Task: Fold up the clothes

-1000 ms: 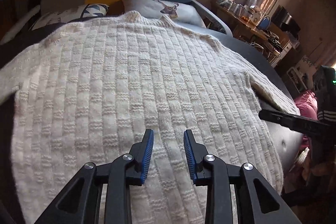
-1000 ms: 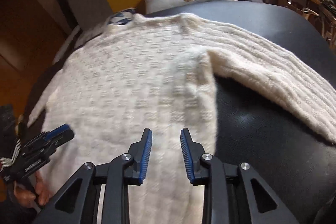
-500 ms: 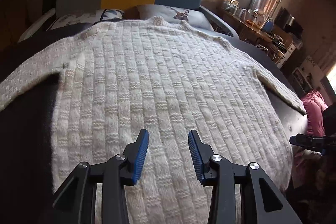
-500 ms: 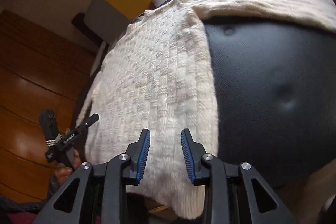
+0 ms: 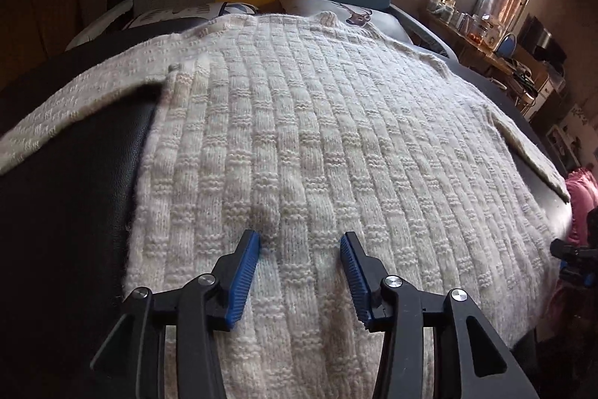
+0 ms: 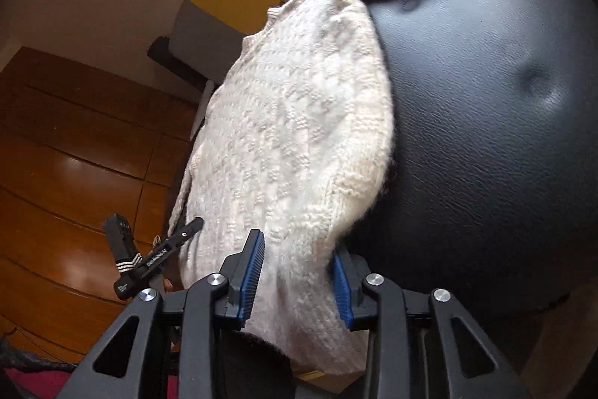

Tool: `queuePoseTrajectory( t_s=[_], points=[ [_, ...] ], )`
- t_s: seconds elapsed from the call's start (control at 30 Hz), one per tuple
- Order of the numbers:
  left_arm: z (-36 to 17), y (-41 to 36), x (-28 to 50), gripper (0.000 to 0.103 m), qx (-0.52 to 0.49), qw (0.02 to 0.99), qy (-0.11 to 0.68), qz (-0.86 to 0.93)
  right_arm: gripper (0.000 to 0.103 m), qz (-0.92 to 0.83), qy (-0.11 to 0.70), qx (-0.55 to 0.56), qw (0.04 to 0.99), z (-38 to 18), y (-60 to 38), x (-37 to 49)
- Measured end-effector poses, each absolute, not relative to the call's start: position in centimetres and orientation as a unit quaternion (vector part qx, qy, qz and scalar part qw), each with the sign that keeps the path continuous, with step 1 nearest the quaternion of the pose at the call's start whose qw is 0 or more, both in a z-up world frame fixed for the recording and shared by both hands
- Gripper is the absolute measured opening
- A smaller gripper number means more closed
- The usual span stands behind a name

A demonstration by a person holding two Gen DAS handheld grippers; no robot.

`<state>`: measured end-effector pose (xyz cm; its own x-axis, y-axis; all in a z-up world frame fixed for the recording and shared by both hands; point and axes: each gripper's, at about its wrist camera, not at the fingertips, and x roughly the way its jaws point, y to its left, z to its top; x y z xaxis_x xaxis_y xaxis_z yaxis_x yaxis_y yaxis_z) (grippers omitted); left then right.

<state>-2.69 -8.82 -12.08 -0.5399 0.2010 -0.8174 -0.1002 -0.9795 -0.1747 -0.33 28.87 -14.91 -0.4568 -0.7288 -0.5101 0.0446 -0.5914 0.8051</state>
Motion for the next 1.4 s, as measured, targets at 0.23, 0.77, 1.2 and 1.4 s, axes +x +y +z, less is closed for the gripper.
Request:
queuePoseTrajectory(
  t_s=[0.23, 0.77, 1.2, 1.4],
  points=[
    [-12.6, -8.4, -2.2, 0.052, -0.462, 0.081, -0.022, 0.883, 0.033, -0.728, -0.381, 0.495, 0.284, -14.7, 29.7, 0.3],
    [-12.3, -10.0, 0.3, 0.053, -0.458, 0.077, -0.059, 0.884, 0.036, -0.785, -0.327, 0.487, 0.199, -15.9, 28.2, -2.3],
    [-11.3, -18.0, 3.1, 0.053, -0.454, 0.013, -0.138, 0.880, 0.034, -0.847, -0.058, 0.498, 0.176, -9.4, 21.6, -1.9],
    [-12.3, -19.4, 4.7, 0.053, -0.466, 0.041, -0.166, 0.868, 0.034, -0.830, 0.026, 0.519, 0.202, -11.5, 15.2, -2.8]
  ],
)
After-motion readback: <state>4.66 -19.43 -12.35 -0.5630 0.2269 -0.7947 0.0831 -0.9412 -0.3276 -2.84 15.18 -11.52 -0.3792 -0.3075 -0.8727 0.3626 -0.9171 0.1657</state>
